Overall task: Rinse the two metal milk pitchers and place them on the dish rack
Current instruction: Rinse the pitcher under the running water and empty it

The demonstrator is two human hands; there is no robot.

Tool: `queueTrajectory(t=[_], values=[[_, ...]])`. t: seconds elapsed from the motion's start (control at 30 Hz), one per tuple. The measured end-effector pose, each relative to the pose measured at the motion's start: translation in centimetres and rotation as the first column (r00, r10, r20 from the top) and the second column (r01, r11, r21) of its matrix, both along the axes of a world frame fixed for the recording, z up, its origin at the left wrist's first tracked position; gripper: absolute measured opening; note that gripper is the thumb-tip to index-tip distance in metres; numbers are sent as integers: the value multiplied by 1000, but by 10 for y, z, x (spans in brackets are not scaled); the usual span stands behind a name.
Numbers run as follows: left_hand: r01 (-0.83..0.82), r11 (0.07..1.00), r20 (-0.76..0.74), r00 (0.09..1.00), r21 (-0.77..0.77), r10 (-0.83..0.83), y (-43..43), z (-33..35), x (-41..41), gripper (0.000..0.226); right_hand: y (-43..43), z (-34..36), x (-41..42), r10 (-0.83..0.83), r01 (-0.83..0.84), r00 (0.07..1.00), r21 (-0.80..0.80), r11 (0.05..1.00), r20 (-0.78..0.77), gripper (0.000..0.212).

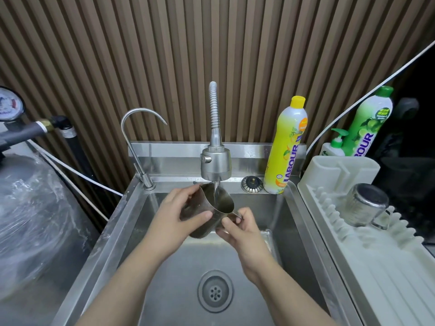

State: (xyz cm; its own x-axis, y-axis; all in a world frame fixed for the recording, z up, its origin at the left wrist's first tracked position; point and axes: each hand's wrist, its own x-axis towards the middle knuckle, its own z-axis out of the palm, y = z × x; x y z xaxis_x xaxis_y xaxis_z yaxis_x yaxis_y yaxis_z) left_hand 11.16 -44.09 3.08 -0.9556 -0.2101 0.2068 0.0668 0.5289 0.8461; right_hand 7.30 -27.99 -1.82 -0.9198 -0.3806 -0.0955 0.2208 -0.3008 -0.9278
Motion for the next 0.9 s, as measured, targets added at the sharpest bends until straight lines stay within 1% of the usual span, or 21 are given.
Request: queueTrajectory(t=[0.03, 0.1, 0.13, 0.2, 0.23, 0.3, 0.37, 0.4, 0.43, 0.47, 0.53, 0.57, 0.63, 0.67, 0.7, 0.77, 0.83, 0.9], values=[[-38, 999, -18, 999, -24, 38, -1, 2, 1, 57, -2, 0, 0, 31, -31, 999, 6, 1000, 18, 28], [-127, 992, -23, 992, -8, 126, 0, 1, 6, 38, -2, 4, -4, 94, -95, 995, 33, 995, 28, 29], [-172, 985, 15, 985, 26, 172, 1, -2, 9, 33, 0, 8, -6, 118, -119, 993, 75, 990, 26, 30], [-251, 958, 150, 962, 139, 230, 4, -13, 16, 36, 7, 17, -11, 151, -147, 988, 250, 957, 0, 34], [-276, 935, 219, 949, 221, 228, 7, -19, 19, 38, 12, 23, -15, 163, -143, 986, 365, 920, -22, 37], [-290, 865, 319, 934, 409, 162, 18, -29, 25, 37, 22, 38, -20, 183, -100, 979, 576, 811, -88, 43], [-263, 783, 371, 928, 563, 45, 32, -35, 29, 30, 31, 54, -22, 228, -19, 958, 758, 652, -172, 47], [-238, 755, 372, 928, 611, -9, 38, -39, 30, 31, 35, 59, -22, 250, 37, 944, 821, 569, -216, 49], [-207, 741, 361, 931, 639, -51, 42, -41, 29, 35, 39, 62, -20, 263, 95, 928, 853, 513, -262, 49], [-176, 734, 342, 936, 656, -81, 45, -43, 28, 40, 43, 64, -18, 268, 146, 913, 861, 487, -307, 49], [-114, 738, 288, 951, 666, -114, 47, -43, 22, 43, 50, 63, -14, 249, 214, 892, 838, 501, -377, 46], [-83, 749, 258, 959, 657, -120, 46, -42, 19, 44, 52, 60, -12, 214, 226, 892, 803, 551, -398, 42], [-4, 792, 172, 977, 611, -128, 41, -38, 10, 43, 53, 52, -8, 86, 219, 912, 655, 723, -400, 33], [33, 822, 129, 983, 569, -129, 37, -35, 6, 44, 52, 46, -7, 23, 210, 925, 559, 802, -380, 33], [60, 858, 91, 988, 510, -123, 31, -31, 2, 46, 49, 39, -5, -28, 202, 934, 462, 863, -355, 36], [82, 937, 39, 994, 340, -101, 16, -23, -3, 50, 39, 25, -2, -89, 169, 954, 271, 948, -285, 40], [101, 986, -4, 995, 136, -101, 3, -12, -5, 51, 26, 15, -1, -90, 115, 975, 110, 987, -204, 36], [108, 994, -32, 994, -11, -108, -3, 0, -3, 53, 12, 5, -3, -65, 66, 988, 0, 998, -138, 27]])
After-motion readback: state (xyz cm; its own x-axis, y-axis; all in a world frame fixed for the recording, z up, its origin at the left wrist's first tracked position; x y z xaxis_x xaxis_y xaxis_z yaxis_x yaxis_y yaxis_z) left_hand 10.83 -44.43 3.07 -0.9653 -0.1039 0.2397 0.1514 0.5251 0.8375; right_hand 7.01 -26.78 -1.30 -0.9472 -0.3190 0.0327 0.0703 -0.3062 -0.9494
